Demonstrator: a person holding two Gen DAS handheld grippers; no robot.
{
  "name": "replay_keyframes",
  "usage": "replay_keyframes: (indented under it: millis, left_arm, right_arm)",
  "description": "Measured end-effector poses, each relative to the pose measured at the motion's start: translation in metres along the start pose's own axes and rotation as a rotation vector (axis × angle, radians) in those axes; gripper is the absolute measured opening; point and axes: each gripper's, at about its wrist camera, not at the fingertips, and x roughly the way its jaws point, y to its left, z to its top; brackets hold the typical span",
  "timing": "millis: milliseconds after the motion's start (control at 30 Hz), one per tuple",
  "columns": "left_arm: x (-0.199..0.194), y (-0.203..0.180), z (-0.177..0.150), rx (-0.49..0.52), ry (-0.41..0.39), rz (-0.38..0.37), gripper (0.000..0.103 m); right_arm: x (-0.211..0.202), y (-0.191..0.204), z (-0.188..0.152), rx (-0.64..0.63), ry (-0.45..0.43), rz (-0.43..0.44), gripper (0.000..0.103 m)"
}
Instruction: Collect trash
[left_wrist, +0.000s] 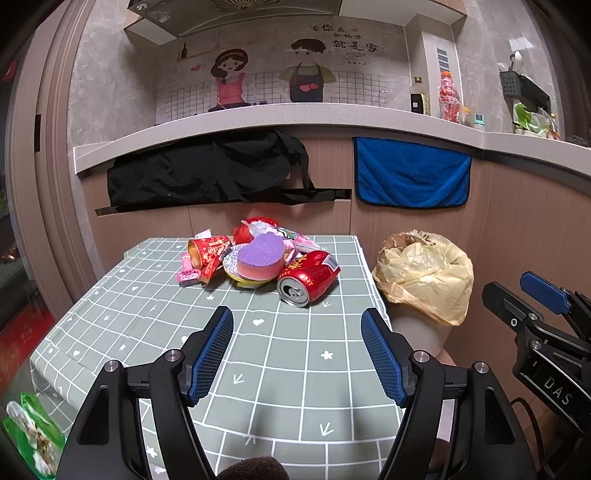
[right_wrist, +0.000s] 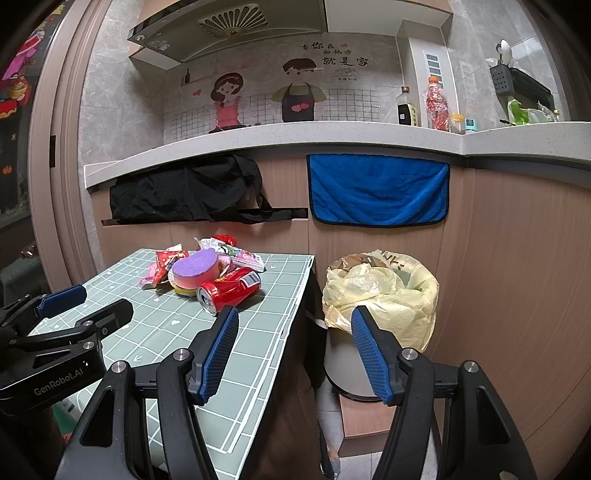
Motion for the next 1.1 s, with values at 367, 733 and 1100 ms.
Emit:
replay_keyframes:
  millis: [367, 733, 1100]
  left_arm:
    - [0.0008, 0.003, 0.0014, -0.004, -0.007, 0.002, 0.072]
    - [-0.0008, 0.004, 0.0006, -0.004, -0.008, 0.002, 0.072]
    - [-0.0012, 0.0014, 0.0004, 0.001, -0.003, 0.0, 0.072]
  right_arm:
    - [0.0001, 0.001, 0.0009, 0.002, -0.002, -0.001, 0.061]
    - [0.0004, 0.0009, 0.0014, 0.003, -0.003, -0.001, 0.061]
    - [0.0005, -0.0008, 0.0015, 0.006, -0.004, -0.003, 0.061]
